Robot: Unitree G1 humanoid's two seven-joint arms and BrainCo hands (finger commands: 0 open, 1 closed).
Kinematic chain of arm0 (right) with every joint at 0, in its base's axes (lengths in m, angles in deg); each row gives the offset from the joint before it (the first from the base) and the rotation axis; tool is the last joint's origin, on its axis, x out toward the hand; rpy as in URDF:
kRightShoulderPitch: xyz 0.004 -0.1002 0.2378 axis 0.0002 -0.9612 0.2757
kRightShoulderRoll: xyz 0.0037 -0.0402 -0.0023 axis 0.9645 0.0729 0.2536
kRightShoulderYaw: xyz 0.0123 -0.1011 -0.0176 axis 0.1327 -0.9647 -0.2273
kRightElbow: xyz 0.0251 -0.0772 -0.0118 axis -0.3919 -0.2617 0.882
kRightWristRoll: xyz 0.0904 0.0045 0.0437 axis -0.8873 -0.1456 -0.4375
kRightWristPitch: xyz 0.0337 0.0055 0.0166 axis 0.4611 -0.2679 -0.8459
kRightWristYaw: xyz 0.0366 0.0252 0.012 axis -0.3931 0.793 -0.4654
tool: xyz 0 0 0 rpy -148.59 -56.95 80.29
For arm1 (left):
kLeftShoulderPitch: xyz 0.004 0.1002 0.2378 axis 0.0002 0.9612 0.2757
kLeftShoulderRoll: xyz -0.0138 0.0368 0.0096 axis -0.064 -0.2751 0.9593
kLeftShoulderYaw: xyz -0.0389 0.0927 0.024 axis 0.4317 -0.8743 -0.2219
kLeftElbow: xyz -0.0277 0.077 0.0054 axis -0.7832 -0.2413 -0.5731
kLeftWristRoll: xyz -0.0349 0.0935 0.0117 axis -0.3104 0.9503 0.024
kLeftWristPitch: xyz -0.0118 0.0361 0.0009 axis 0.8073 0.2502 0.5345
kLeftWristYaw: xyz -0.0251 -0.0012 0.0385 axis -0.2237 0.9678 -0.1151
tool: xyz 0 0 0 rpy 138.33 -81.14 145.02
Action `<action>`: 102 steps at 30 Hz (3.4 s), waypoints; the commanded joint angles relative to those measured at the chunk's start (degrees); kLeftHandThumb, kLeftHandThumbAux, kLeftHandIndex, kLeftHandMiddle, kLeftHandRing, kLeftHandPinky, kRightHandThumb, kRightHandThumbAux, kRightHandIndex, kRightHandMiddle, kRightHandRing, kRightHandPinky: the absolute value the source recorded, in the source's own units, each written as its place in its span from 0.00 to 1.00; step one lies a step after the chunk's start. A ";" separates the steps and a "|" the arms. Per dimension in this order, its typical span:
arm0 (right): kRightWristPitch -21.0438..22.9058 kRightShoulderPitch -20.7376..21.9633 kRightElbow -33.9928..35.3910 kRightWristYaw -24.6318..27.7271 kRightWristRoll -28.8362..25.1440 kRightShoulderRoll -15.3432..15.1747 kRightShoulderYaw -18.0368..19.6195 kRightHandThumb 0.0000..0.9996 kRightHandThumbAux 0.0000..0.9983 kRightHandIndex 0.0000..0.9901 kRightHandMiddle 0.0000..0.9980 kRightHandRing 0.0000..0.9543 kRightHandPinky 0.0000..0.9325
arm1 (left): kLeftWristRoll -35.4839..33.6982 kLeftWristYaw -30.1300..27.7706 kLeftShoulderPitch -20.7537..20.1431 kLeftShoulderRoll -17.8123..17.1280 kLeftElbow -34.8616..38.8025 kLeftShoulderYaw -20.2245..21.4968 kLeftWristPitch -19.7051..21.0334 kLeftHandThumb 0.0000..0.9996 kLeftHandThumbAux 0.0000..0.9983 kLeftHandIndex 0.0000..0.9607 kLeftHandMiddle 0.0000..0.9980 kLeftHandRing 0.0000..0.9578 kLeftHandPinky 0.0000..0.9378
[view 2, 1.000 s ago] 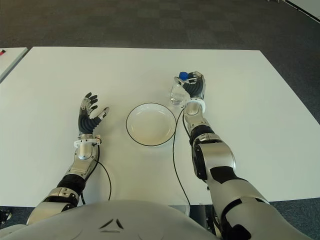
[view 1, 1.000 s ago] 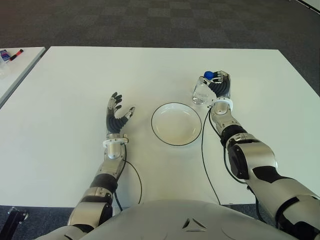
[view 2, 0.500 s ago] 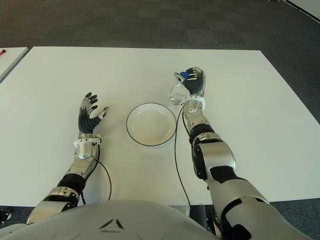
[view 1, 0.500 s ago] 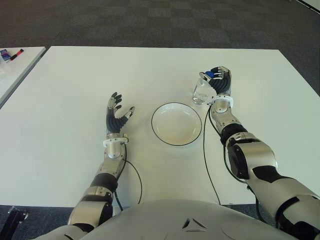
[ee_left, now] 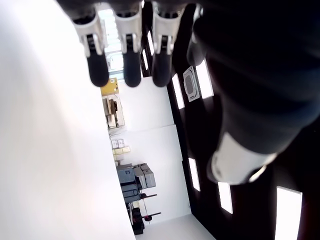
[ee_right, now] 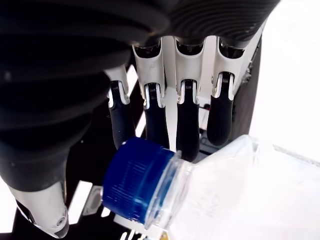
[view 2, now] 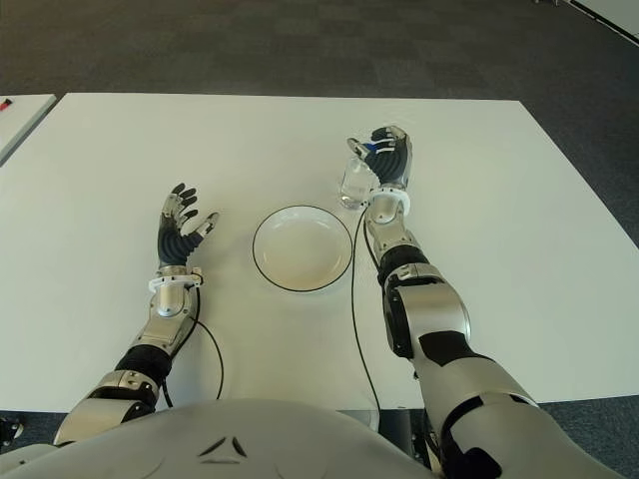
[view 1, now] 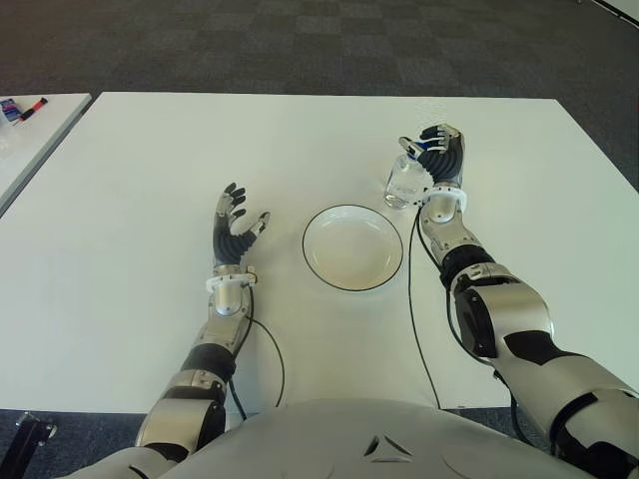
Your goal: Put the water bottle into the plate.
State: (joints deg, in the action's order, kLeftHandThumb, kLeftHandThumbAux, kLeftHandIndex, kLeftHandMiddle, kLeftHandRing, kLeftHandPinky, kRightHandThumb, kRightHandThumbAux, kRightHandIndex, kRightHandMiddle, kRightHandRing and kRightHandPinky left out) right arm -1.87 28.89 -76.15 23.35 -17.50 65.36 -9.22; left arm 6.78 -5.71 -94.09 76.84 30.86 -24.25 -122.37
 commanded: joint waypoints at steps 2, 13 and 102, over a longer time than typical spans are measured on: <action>-1.08 0.17 0.53 0.64 -0.31 0.10 -0.02 0.71 0.72 0.43 0.44 0.46 0.46 | 0.27 -0.76 1.39 0.22 -1.78 -0.15 0.11 0.20 0.77 0.13 0.20 0.21 0.24; -1.54 0.02 1.03 1.17 -0.84 0.08 0.48 0.71 0.72 0.43 0.44 0.46 0.46 | 1.67 0.57 1.35 0.02 -1.62 -0.51 0.67 0.18 0.75 0.13 0.20 0.21 0.24; 15.32 -1.13 0.65 14.32 5.75 -2.81 -9.58 0.44 0.40 0.00 0.00 0.00 0.07 | 0.53 -0.55 3.02 0.86 1.49 0.04 2.20 0.22 0.79 0.13 0.19 0.20 0.24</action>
State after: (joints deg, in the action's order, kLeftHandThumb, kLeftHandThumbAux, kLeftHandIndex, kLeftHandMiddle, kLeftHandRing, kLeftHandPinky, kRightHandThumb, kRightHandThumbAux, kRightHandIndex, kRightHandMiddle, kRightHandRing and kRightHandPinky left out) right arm 12.90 28.53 -74.90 37.65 -12.13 62.71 -18.43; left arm 6.98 -5.88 -92.67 77.58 33.19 -24.19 -121.05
